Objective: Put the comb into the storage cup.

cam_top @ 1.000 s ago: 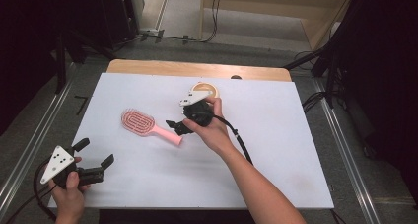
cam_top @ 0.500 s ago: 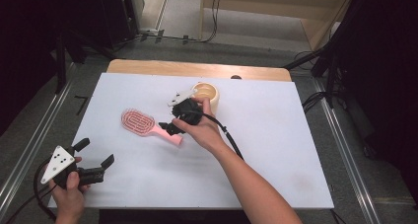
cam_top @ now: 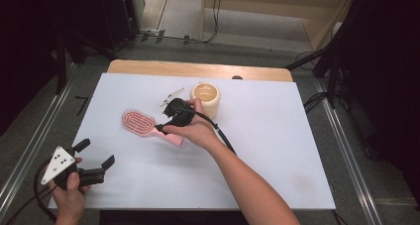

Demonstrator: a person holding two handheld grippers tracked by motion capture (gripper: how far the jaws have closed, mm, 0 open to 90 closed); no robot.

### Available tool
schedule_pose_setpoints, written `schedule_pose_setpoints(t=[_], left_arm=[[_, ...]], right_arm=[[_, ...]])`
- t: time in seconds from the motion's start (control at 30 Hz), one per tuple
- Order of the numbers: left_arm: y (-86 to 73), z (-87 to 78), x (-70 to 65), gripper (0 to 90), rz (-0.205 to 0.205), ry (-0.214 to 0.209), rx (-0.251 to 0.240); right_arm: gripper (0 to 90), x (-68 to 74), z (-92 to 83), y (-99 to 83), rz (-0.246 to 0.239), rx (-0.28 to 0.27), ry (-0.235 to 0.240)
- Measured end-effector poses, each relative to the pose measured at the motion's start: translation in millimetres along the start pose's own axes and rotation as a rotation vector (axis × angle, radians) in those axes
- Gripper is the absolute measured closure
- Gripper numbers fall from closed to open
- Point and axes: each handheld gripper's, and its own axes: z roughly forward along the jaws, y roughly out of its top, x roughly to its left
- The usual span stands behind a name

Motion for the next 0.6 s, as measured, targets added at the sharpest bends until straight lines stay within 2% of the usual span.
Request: schedule_pose_setpoints(t=[0.2,0.27,0.37,0.6], left_arm=[[0.0,-0.2,0.3,0.0,0.002,-0.001,0.002],[0.0,-0.1,0.2,0.0,0.002,-0.001,0.001],[0.0,-0.3,0.3,0.0,0.003,-0.002,0.002],[0.0,-0.1,0.1,0.0,0.003,-0.002,0.001]], right_arm=[[39.1,2.5,9.3,3.4,0.018,0.043,0.007],[41.0,2.8,15.4,5.4,0.025,0.08,0.023],[42.2,2.9,18.8,6.2,0.028,0.095,0.032],[49.1,1.4,29.4,8.2,0.056,0.182,0.048]])
